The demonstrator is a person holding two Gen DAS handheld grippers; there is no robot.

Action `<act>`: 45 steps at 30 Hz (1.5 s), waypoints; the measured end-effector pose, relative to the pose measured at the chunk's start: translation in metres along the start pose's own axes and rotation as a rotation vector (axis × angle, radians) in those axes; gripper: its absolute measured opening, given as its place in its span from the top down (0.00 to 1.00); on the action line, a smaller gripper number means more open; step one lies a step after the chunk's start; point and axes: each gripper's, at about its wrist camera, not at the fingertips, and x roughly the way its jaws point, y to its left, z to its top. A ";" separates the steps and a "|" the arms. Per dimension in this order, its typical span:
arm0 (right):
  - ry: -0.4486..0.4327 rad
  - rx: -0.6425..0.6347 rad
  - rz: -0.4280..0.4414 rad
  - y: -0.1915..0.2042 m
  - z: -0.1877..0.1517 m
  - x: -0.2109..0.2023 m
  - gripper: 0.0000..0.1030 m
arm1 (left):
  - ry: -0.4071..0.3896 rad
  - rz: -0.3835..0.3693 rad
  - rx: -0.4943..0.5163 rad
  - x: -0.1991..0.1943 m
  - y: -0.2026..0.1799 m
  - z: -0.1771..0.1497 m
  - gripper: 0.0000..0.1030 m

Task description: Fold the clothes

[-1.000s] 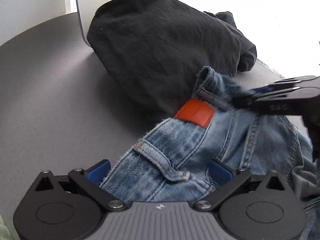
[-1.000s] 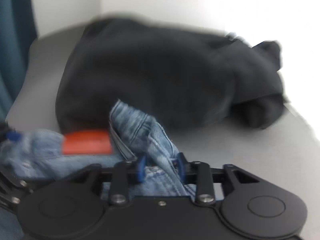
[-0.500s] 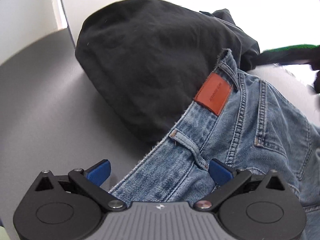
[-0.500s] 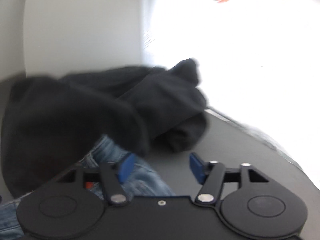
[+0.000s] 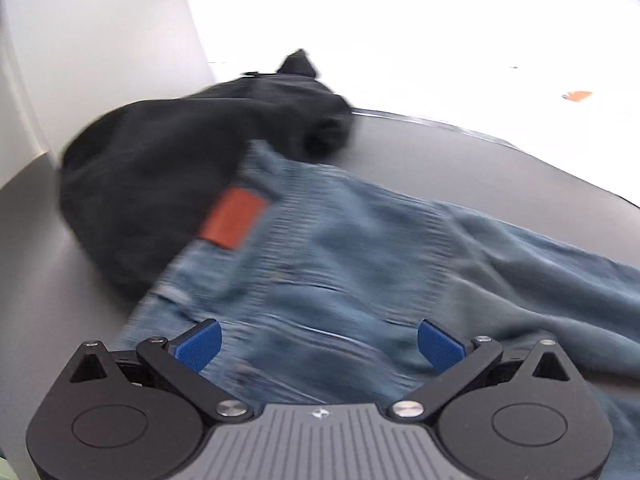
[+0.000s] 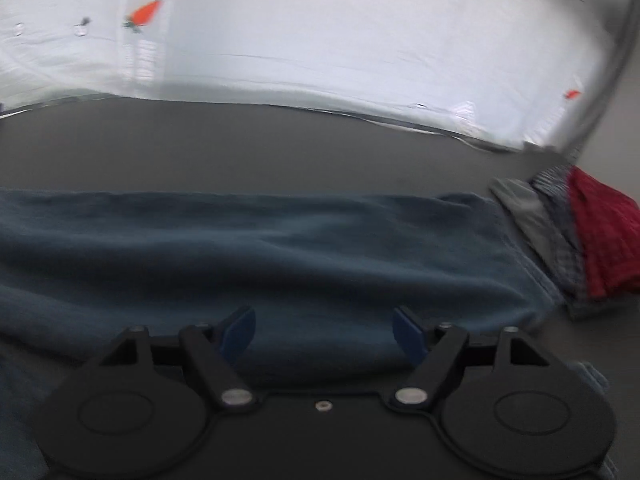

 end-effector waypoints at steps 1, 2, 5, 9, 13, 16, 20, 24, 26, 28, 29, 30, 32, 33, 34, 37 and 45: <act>0.000 0.042 -0.034 -0.028 -0.012 -0.003 0.44 | 0.008 -0.035 0.017 -0.004 -0.017 -0.004 0.00; -0.001 0.091 -0.048 -0.047 -0.020 -0.001 0.51 | 0.015 -0.067 0.032 -0.007 -0.033 -0.008 0.00; -0.023 0.235 -0.069 -0.086 -0.038 0.004 0.74 | 0.032 -0.148 0.081 -0.018 -0.083 -0.021 0.00; -0.057 0.319 -0.036 -0.121 -0.033 0.021 0.76 | 0.027 -0.216 0.152 -0.030 -0.139 -0.033 0.00; -0.077 0.290 0.023 -0.139 -0.012 0.050 0.73 | 0.033 -0.244 0.185 -0.035 -0.180 -0.037 0.00; -0.088 0.257 0.062 -0.151 0.010 0.078 0.50 | 0.027 -0.235 0.211 -0.036 -0.207 -0.037 0.00; -0.086 0.212 0.102 -0.166 0.042 0.123 0.49 | 0.036 -0.198 0.257 -0.024 -0.240 -0.029 0.00; -0.087 0.158 0.136 -0.180 0.072 0.179 0.49 | 0.055 -0.140 0.319 -0.001 -0.273 -0.015 0.00; -0.072 0.162 0.154 -0.185 0.081 0.205 0.49 | 0.073 -0.122 0.322 0.012 -0.288 -0.005 0.00; -0.046 0.177 0.190 -0.191 0.086 0.228 0.50 | 0.095 -0.132 0.309 0.025 -0.303 0.007 0.00; -0.018 0.186 0.238 -0.193 0.086 0.235 0.57 | 0.103 -0.137 0.307 0.030 -0.309 0.012 0.00; 0.011 0.194 0.289 -0.196 0.086 0.242 0.88 | 0.103 -0.142 0.313 0.034 -0.316 0.017 0.00; -0.011 0.281 0.398 -0.207 0.085 0.237 0.95 | 0.089 -0.143 0.337 0.042 -0.329 0.026 0.00; -0.046 0.349 0.471 -0.217 0.085 0.229 0.95 | 0.081 -0.141 0.349 0.045 -0.336 0.030 0.00; -0.083 0.404 0.513 -0.225 0.087 0.223 0.95 | 0.075 -0.141 0.355 0.049 -0.342 0.034 0.00; -0.138 0.537 0.536 -0.239 0.094 0.229 0.95 | 0.069 -0.148 0.364 0.064 -0.359 0.045 0.00; -0.078 0.294 0.253 -0.178 0.121 0.265 0.87 | 0.036 -0.116 0.433 0.080 -0.377 0.047 0.00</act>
